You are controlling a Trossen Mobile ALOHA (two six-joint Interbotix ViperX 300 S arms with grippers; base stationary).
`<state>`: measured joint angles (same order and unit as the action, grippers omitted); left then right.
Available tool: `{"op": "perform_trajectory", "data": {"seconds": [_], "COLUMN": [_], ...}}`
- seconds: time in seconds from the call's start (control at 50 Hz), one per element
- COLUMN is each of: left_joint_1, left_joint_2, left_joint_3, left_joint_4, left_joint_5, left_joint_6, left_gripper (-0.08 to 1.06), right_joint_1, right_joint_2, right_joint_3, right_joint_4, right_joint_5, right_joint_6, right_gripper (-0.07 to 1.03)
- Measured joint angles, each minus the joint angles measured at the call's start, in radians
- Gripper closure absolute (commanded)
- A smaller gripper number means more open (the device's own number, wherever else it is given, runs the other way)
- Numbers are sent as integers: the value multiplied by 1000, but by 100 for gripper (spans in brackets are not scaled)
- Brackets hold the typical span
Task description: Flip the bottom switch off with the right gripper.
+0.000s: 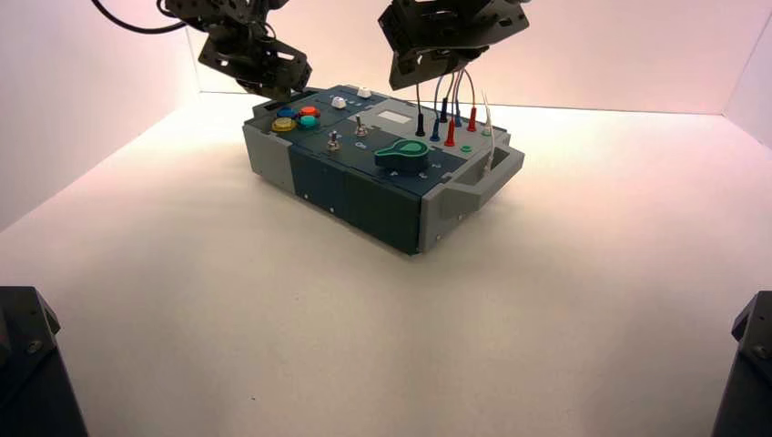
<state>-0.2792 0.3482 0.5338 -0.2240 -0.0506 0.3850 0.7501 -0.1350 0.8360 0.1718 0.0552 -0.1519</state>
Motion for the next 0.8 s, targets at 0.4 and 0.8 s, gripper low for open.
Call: {"op": "perform_trajectory", "data": {"seconds": [0.4,0.8], "left_joint_1": [15,38], "left_joint_2": [23,32], "left_joint_3": [-31,-31], "left_joint_4": [2,2], "left_joint_5": [14,14], "left_joint_6": [3,5], "left_gripper": [100,100], "right_joint_1": [57,109], "right_joint_2": [-25,-20], "right_joint_3": [0,0], "right_joint_4": [0,6], "right_joint_5": [25,21], "right_joint_6": [2,0], "right_gripper": [99,99]}}
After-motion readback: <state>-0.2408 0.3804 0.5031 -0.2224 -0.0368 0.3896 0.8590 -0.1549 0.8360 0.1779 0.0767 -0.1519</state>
